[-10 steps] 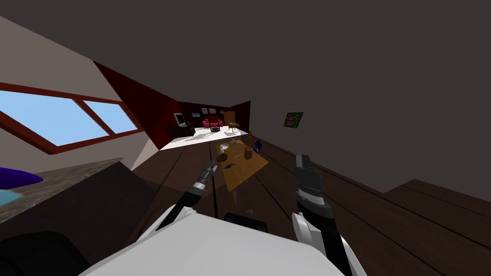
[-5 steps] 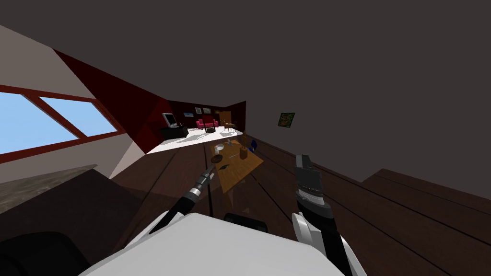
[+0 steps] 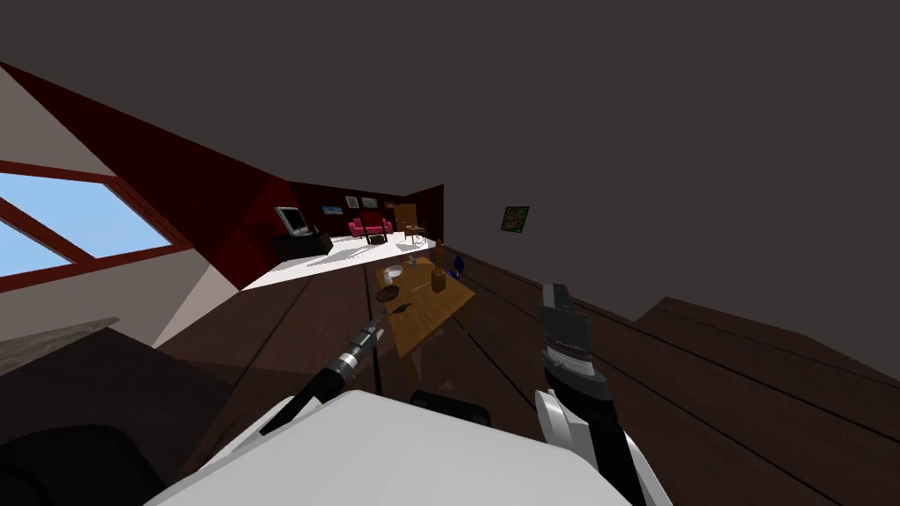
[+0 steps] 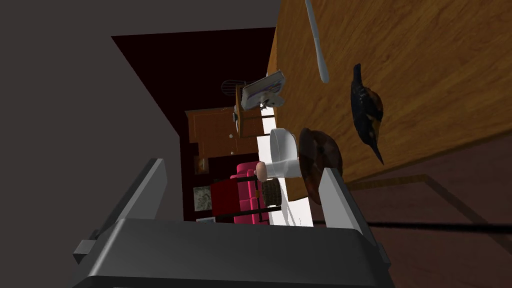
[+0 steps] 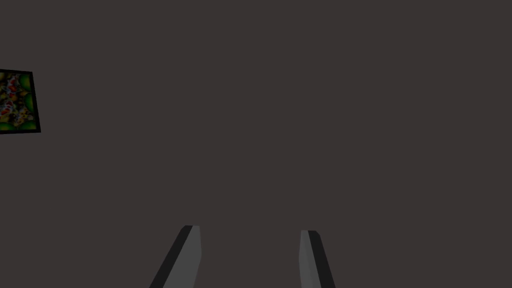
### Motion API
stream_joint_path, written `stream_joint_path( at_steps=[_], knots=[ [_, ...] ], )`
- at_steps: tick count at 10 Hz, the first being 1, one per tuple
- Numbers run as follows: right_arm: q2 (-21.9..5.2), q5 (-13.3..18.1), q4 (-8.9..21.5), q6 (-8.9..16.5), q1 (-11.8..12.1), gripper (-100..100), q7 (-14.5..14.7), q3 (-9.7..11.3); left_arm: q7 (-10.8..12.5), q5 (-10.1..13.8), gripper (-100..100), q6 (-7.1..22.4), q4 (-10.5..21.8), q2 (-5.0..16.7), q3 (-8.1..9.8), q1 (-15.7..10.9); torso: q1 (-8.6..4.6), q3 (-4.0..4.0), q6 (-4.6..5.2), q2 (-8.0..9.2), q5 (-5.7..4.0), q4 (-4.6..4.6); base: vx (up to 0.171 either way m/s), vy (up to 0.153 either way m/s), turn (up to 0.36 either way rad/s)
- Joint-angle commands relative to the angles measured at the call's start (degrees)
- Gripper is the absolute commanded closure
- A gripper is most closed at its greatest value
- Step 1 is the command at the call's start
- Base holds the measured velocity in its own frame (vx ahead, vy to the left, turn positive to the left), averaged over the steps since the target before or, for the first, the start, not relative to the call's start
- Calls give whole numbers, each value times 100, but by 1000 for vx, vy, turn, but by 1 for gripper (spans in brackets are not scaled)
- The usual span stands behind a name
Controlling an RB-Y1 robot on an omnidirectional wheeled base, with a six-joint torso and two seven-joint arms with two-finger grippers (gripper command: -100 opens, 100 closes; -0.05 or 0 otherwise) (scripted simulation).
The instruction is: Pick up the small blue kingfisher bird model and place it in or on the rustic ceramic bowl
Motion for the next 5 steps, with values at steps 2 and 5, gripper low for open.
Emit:
stream_joint_path(
  at_steps=[2, 5],
  knots=[
    [0, 0, 0, 0, -1, 0, 0, 1, 153, 402, -100, 224, 496, 392, -17, 60, -6, -2, 4, -4, -1, -1, 44, -81, -216],
    [0, 0, 0, 0, 0, 0, 0, 0, 224, 627, -100, 321, 877, 562, -22, 91, -6, -6, 2, -10, -2, -2, 42, -59, -114]
  ],
)
